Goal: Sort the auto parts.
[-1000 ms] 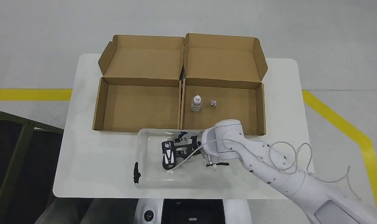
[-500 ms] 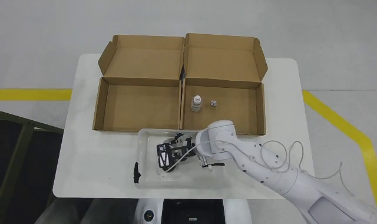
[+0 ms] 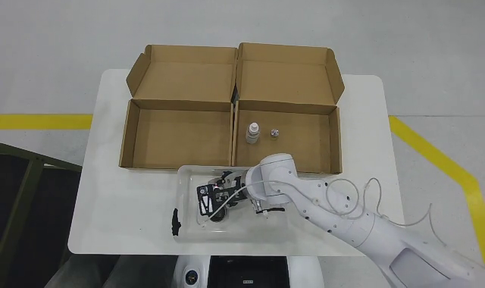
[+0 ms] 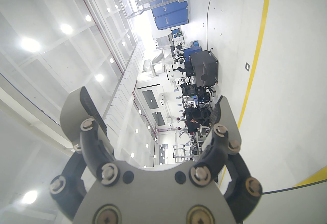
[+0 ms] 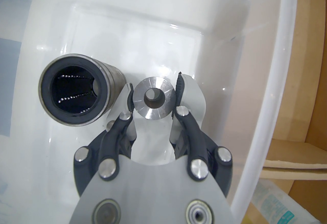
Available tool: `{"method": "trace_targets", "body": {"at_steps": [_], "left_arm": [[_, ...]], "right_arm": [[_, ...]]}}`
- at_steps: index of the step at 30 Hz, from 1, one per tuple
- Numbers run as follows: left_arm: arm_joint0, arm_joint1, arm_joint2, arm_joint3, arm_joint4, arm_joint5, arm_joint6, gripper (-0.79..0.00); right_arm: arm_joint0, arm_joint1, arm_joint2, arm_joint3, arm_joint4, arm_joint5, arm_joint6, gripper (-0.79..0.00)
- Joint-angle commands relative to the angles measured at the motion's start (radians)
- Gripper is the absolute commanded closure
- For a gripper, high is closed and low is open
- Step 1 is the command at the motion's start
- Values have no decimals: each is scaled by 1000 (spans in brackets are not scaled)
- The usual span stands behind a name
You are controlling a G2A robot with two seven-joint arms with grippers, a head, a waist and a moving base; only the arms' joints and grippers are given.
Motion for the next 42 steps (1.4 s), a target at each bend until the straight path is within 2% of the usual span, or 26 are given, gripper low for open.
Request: {"method": "trace_targets", "body": {"at_steps": [1,2,4,6,7,21,42], "left_arm": [[0,0,0,0,0,0,0,-785],[0,0,0,0,0,0,0,-785],[0,0,0,0,0,0,0,-785],[0,0,0,0,0,0,0,-785],[0,0,0,0,0,0,0,-785],[0,0,0,0,0,0,0,-785],[0,0,0,0,0,0,0,-785]], "right_arm": [[1,-4,-2,2,-1,-2,1,-292],[2,-6,-3,5,-2,-3,1,-262],[3,-9,-4,11,0,-6,1,-120],[2,-12,-3,13,1,-9,0,-15],[2,-13,-2,13,2,-11,-2,0],[-30,2,64,-62,32,-56,-16,0],[-70,38,238,-173,113,-86,-125,0]]}}
